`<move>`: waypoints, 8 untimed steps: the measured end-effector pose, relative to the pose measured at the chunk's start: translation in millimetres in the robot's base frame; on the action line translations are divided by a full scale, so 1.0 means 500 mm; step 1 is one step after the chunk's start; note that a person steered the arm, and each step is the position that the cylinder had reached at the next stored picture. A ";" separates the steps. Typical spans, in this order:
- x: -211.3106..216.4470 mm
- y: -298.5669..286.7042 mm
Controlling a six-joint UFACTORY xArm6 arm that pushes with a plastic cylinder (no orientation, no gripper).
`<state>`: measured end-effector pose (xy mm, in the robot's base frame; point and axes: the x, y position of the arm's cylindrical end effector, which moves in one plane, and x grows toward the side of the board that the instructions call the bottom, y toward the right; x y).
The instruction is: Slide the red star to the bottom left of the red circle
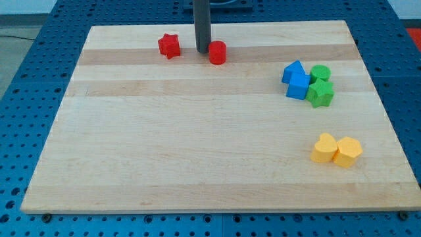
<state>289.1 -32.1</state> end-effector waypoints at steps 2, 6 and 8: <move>0.085 0.189; -0.169 -0.055; -0.029 -0.148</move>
<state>274.7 -106.1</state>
